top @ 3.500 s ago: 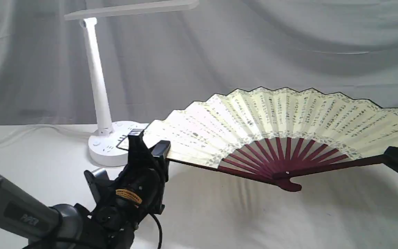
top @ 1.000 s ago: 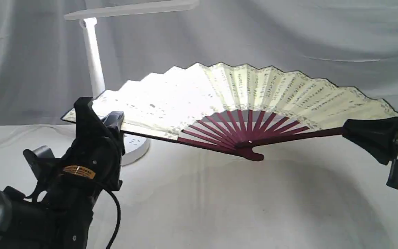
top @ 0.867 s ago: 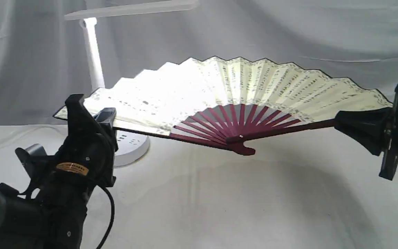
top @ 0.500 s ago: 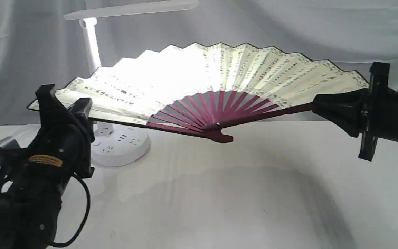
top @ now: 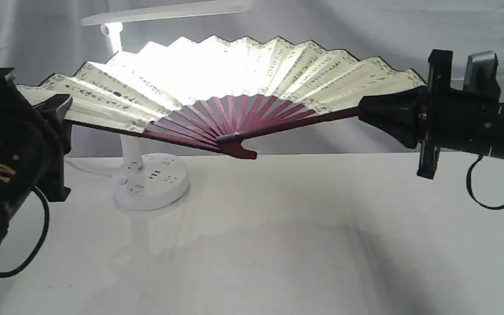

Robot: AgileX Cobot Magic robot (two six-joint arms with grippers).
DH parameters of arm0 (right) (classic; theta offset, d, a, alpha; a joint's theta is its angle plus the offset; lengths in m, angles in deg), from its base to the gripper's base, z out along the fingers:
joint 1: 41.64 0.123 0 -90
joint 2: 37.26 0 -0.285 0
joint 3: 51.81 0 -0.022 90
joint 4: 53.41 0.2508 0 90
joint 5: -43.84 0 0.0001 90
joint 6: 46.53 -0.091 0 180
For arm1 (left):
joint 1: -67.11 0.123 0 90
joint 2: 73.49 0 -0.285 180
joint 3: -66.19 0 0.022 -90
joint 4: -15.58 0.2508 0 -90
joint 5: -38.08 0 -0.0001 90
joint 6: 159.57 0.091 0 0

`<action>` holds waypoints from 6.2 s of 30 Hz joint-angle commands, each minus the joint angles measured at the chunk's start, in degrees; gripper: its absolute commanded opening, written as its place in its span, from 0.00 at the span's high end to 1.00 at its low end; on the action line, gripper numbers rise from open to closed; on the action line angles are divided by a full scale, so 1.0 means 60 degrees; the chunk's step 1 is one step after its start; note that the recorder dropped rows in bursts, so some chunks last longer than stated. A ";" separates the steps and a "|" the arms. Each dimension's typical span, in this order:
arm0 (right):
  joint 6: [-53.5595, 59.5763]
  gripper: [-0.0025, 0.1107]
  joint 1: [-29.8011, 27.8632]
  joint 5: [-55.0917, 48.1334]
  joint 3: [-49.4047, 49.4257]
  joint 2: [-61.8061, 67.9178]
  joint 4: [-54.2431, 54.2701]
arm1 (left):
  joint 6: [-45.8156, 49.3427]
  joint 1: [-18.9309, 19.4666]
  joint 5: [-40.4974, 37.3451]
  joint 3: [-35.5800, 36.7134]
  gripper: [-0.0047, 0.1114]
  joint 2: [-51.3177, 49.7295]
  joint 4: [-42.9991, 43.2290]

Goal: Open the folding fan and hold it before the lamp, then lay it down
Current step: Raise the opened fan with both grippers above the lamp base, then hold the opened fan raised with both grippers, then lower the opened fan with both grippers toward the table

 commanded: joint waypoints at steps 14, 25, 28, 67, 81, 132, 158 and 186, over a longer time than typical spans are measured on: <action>-0.0262 0.98 -0.0053 0.1112 -0.0007 -0.1125 -0.0271 | -0.0584 0.0361 -0.0370 -0.0033 0.96 0.0833 -0.0965; -0.0304 0.98 -0.0053 0.1136 -0.0007 -0.1441 -0.0271 | -0.0523 0.0361 -0.0889 -0.0033 0.96 0.1398 -0.1254; -0.0328 0.98 -0.0053 0.1136 -0.0007 -0.1441 -0.0271 | -0.0305 0.0361 -0.0967 -0.0033 0.96 0.1440 -0.1254; -0.0307 0.98 -0.0053 0.1030 -0.0007 -0.1441 -0.0271 | -0.0229 0.0361 -0.0839 -0.0033 0.96 0.1440 -0.1514; -0.0269 0.98 -0.0053 0.1030 -0.0007 -0.1441 -0.0271 | -0.0229 0.0361 -0.0839 -0.0033 0.96 0.1440 -0.1514; -0.0271 0.98 -0.0053 0.1414 -0.0007 -0.1441 -0.1195 | 0.0259 0.0361 -0.2364 -0.0033 0.96 0.1440 -0.1514; -0.0413 0.98 -0.0086 0.2685 0.1007 -0.0547 -0.2019 | -0.0550 0.0361 -0.2942 -0.0014 0.96 -0.0289 0.0078; 0.0827 0.98 -0.2420 0.2489 0.1007 0.2320 -0.2050 | -0.2527 -0.0332 -0.0055 -0.2253 0.95 -0.4867 0.3750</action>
